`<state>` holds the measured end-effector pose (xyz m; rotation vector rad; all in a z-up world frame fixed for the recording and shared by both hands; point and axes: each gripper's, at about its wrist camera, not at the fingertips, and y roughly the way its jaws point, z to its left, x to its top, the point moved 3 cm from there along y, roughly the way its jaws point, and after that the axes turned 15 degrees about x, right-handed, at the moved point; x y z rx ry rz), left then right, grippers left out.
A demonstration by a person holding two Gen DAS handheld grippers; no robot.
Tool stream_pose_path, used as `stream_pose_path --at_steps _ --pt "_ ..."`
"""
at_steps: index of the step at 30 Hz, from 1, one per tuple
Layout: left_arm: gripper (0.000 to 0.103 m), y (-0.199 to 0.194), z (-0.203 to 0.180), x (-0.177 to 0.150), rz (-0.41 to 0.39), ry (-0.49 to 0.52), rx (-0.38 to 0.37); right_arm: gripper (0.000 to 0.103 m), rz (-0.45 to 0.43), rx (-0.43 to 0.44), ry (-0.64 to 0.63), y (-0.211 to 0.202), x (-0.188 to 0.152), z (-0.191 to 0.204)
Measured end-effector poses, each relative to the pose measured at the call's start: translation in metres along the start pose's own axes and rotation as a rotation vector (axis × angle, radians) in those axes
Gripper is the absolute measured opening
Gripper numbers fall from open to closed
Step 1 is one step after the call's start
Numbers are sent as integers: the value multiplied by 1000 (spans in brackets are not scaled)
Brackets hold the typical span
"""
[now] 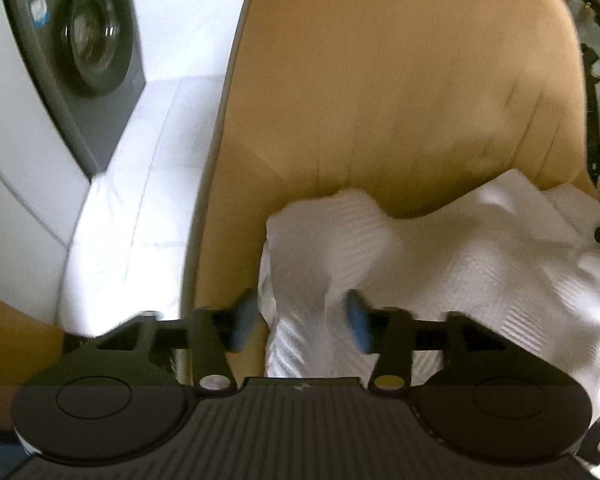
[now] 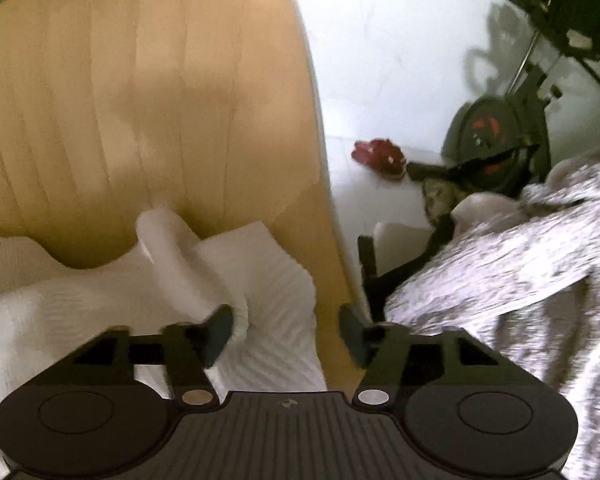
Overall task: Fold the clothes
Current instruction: 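Lower the sweater onto the clothes stack on the chair and open both grippers, then press the sweater flat on the stack with both open grippers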
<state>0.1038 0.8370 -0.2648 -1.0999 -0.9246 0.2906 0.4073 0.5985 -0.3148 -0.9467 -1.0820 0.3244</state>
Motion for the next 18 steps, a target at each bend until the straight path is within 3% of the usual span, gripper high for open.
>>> stream_pose_path --at_steps 6,8,11,14,18 --pt "66 -57 -19 -17 -42 72 -106 61 65 128 -14 -39 -28 35" --pt "71 -65 -32 -29 -9 97 -150 64 110 148 -10 -37 -44 46" --pt "72 -61 -49 -50 75 110 -189 67 175 159 29 -25 -67 53" --pt "72 -44 -54 -67 138 92 -161 68 206 136 39 -12 -79 52" --pt "72 -18 -51 -80 159 64 -136 75 229 122 26 3 -82 51"
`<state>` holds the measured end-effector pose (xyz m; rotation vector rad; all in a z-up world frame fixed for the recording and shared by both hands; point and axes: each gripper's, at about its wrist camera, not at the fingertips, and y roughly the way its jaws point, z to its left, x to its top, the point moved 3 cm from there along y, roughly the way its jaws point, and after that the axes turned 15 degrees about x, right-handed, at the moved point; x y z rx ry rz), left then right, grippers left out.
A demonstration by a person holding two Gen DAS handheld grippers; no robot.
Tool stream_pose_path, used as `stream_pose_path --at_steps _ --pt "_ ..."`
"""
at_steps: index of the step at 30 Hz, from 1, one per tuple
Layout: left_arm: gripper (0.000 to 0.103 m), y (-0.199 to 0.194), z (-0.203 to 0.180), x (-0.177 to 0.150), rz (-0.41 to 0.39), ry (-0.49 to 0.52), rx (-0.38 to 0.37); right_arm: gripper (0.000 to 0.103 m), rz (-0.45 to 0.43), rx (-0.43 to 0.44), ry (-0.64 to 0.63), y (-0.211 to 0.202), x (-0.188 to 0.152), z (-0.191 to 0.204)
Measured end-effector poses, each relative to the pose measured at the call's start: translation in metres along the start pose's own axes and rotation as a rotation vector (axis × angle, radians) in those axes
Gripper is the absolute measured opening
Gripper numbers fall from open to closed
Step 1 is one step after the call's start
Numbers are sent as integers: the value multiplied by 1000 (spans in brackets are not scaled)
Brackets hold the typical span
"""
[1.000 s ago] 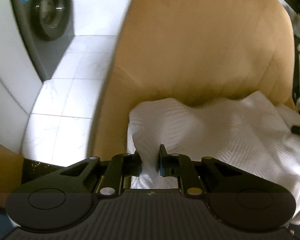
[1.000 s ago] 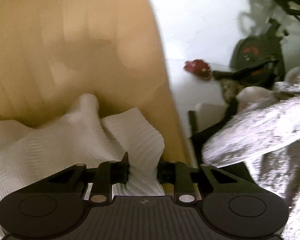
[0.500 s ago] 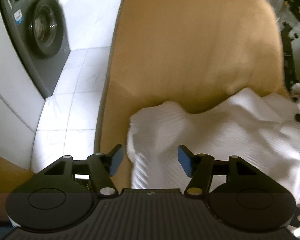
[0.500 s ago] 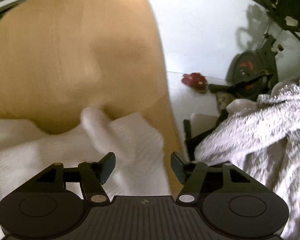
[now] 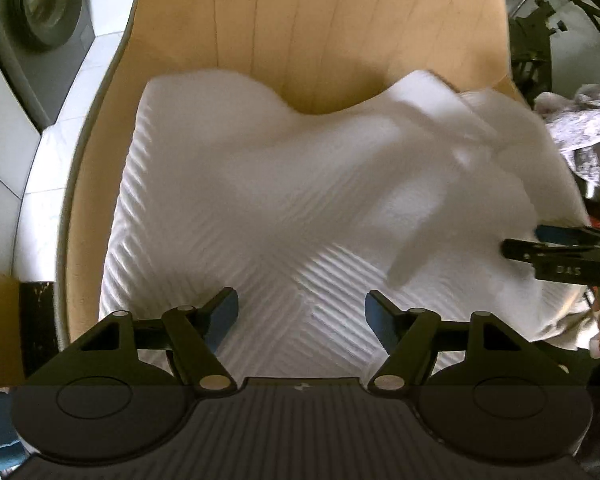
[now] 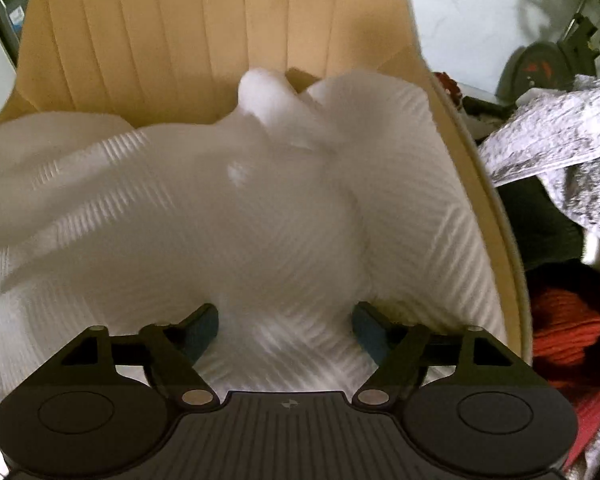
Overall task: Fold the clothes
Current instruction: 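Press the sweater flat on the stack with both open grippers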
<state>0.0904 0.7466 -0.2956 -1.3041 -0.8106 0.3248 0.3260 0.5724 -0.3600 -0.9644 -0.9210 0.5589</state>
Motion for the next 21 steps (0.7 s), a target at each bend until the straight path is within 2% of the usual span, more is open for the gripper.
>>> stream_pose_path --at_steps 3,7,11,21 --pt "73 11 -6 4 -12 47 26 81 16 -9 -21 12 2 0" --pt "91 22 -11 10 2 53 29 92 23 -9 -18 24 4 1" --pt "102 30 -15 14 11 47 46 101 21 -21 -29 33 4 6" --pt "103 45 -26 18 -7 20 105 102 -10 -24 -8 36 3 11"
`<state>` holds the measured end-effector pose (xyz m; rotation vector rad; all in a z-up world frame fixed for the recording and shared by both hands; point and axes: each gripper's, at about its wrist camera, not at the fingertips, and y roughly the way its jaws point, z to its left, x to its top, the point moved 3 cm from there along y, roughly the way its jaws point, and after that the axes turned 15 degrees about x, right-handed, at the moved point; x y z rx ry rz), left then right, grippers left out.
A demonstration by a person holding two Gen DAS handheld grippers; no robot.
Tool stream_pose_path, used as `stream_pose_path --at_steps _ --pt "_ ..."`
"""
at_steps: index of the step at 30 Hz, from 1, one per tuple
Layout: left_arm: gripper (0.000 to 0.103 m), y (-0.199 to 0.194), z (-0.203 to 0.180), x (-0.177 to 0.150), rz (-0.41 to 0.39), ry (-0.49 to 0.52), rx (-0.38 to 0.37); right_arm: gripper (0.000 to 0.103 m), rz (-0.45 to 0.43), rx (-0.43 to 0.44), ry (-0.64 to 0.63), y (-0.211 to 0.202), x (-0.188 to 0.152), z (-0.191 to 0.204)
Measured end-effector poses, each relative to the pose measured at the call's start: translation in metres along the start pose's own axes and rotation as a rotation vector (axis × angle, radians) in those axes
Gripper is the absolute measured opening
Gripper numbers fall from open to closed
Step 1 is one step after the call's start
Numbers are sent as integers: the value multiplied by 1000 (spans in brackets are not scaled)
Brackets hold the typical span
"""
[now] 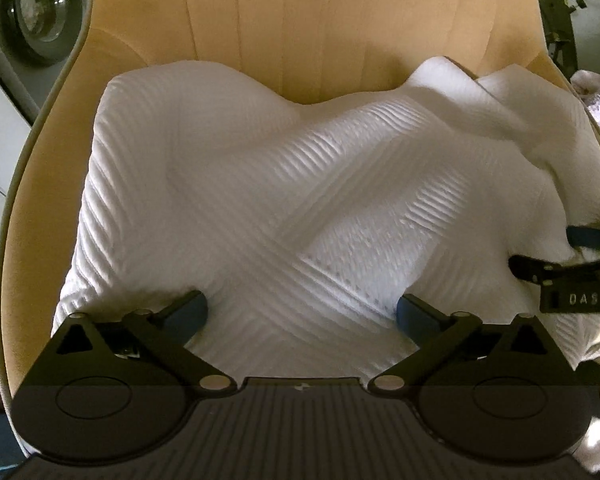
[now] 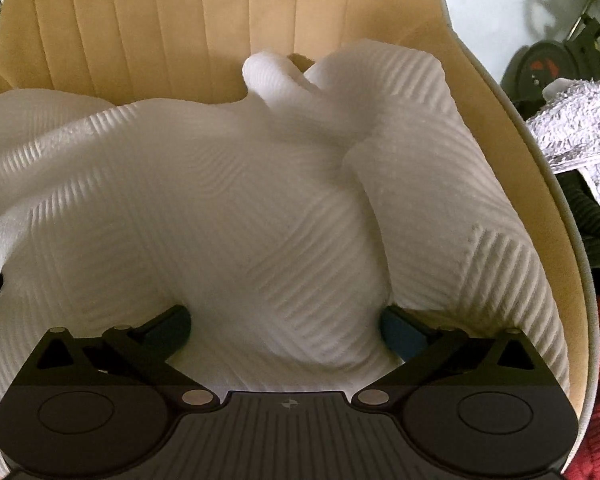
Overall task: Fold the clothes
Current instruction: 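Press the sweater flat on the stack with both open grippers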
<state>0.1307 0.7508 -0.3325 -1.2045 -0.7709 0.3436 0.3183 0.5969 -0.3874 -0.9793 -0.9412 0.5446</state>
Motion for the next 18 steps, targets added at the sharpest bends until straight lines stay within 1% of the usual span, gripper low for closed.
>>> stream_pose_path --at_steps 8,11,15,18 --pt "103 -3 -1 -2 -13 -21 24 102 -37 1 -14 -8 -12 -2" --pt "103 -3 -4 0 -5 -46 47 102 -43 3 -15 -10 -15 -3" --pt "103 -1 -8 3 8 -46 74 102 -40 7 -10 -7 -14 -3" --pt "103 0 -8 1 -11 -49 72 102 -48 6 -9 -7 -14 -2"
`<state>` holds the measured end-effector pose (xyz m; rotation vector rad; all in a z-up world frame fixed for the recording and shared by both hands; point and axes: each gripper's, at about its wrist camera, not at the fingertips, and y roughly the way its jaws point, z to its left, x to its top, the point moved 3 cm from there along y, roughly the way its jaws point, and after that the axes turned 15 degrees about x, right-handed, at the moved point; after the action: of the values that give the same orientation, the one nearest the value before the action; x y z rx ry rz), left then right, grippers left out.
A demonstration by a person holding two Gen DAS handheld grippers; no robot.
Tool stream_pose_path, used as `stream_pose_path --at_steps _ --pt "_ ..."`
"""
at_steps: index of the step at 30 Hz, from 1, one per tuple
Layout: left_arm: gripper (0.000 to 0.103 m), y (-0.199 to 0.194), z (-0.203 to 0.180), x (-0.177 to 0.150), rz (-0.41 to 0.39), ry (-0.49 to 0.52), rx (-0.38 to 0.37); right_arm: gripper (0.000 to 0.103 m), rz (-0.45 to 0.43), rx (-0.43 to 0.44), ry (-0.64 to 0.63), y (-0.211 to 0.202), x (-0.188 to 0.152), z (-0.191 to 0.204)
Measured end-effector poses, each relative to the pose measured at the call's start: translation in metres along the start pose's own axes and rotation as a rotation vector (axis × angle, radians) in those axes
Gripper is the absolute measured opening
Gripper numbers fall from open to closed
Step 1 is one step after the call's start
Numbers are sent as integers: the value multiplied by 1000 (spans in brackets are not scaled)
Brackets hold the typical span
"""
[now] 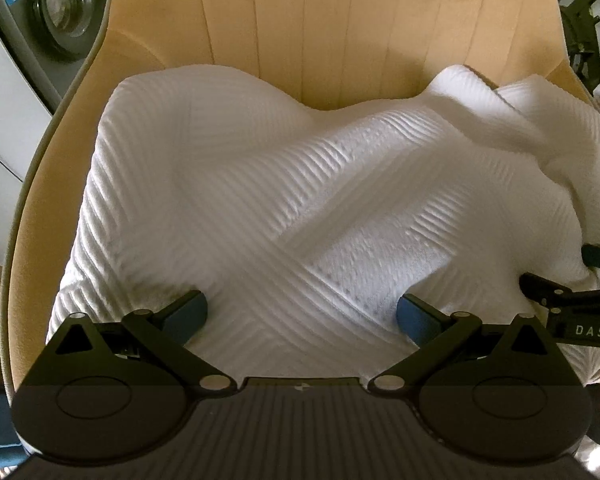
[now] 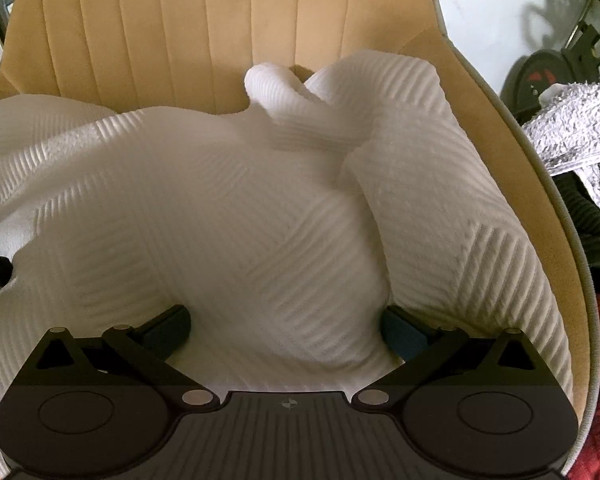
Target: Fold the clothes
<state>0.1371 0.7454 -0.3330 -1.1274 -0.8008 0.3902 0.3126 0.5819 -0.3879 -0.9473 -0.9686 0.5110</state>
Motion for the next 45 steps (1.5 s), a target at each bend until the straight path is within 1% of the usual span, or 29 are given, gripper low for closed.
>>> stream_pose_path --at_steps 4,7,11,14,16,20,23,26,28,30,32,35,38,40,43,45 --pt "103 -3 1 -8 -44 -17 10 102 -22 6 -2 3 -2 1" --pt "103 -6 -1 -6 -37 -14 20 102 0 29 4 -3 1 1" --pt "103 -14 -8 0 3 -16 45 102 34 86 35 -17 8 -3" --pt "103 -26 -14 -1 14 -17 64 102 16 104 65 -33 13 -8" --pt "103 -36 -19 -1 19 -17 75 102 -1 106 60 -51 16 -9" --pt "103 -75 -28 -2 -1 0 99 102 -27 104 26 -89 21 -6" --pt "103 -112 -29 -1 -39 -12 85 102 -45 95 7 -123 25 0" --pt "103 -153 -25 -2 -75 -31 74 102 -82 90 20 -164 24 8" --pt "103 -180 -22 -4 -111 -35 85 102 -124 97 49 -197 20 13" --pt "103 -207 -18 -6 -146 -32 108 102 -162 100 87 -230 11 18" --pt "103 -230 -14 -16 -155 -25 133 102 -176 90 127 -257 1 28" --pt "103 -257 -5 -39 -161 -22 105 102 -181 59 173 -294 -24 46" --pt "103 -279 7 -74 -172 -13 81 102 -181 12 228 -323 -58 70" --pt "103 -292 16 -101 -165 -2 64 102 -177 -11 260 -339 -83 88" --pt "103 -316 26 -140 -214 28 51 102 -173 -59 276 -364 -123 118" --pt "103 -329 33 -160 -237 30 37 102 -176 -90 273 -381 -149 136"
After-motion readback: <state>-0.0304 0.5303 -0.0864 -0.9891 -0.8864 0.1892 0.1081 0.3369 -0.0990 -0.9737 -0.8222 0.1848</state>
